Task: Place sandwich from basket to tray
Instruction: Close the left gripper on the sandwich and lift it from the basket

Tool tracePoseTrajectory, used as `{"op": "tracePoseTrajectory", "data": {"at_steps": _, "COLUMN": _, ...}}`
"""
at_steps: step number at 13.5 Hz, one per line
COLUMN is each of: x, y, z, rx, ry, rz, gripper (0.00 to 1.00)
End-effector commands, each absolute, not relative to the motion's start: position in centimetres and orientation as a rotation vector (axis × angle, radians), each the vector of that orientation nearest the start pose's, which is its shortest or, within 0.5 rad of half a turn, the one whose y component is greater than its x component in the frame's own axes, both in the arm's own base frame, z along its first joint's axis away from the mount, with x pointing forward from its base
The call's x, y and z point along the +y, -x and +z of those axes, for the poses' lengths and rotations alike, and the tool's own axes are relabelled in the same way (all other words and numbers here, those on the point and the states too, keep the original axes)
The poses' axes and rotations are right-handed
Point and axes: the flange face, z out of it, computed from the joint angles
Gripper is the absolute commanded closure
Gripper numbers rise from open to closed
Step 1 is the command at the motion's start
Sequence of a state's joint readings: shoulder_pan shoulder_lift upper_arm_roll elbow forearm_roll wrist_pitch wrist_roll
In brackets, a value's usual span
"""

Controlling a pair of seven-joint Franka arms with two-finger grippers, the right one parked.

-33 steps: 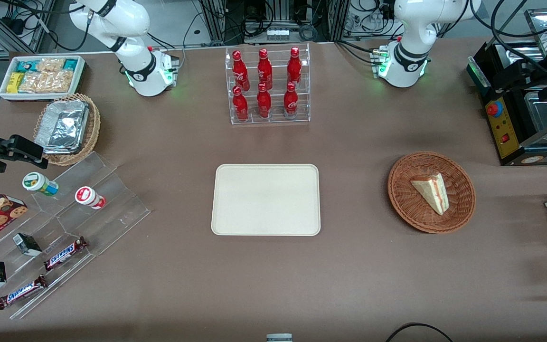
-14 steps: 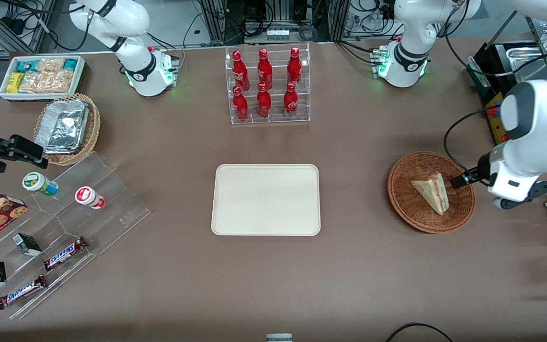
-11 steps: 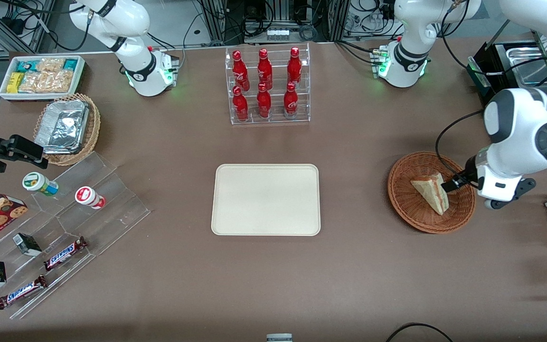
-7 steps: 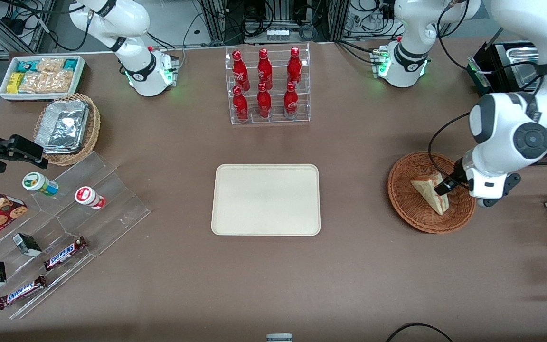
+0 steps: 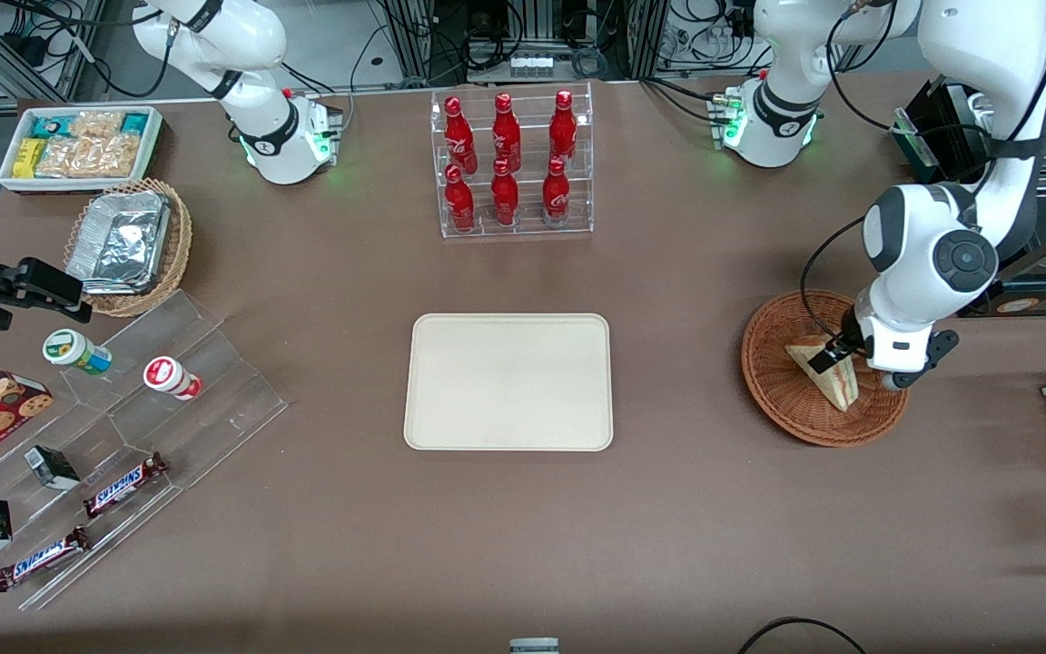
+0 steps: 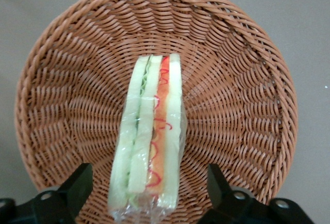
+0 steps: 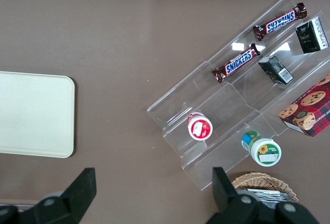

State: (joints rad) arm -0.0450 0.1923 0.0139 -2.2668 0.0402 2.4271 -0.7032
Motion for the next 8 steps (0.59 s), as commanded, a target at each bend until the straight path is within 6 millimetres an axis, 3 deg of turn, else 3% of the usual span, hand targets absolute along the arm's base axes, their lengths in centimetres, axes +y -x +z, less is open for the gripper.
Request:
{"op": "tracePoseTrajectory", "data": {"at_steps": 1, "x": -1.8, "y": -53.3, "z": 26.0, "rx": -0.987, "ry": 2.942, "rz": 0.002, "gripper": 0.31}}
{"op": "tracePoseTrajectory", "data": {"at_steps": 4, "x": -1.2, "y": -53.2, "z": 26.2, "rx": -0.989, "ry": 2.938, "rz": 0.013, "gripper": 0.64}}
{"op": "tracePoseTrajectory", "data": {"at_steps": 6, "x": -1.4, "y": -53.1, "z": 27.5, "rx": -0.981, "ry": 2.932, "rz": 0.041, "gripper": 0.88}}
{"op": "tracePoseTrajectory", "data": {"at_steps": 8, "x": -1.7, "y": -53.0, "z": 30.0, "rx": -0.972, "ry": 2.919, "rz": 0.083, "gripper": 0.91}}
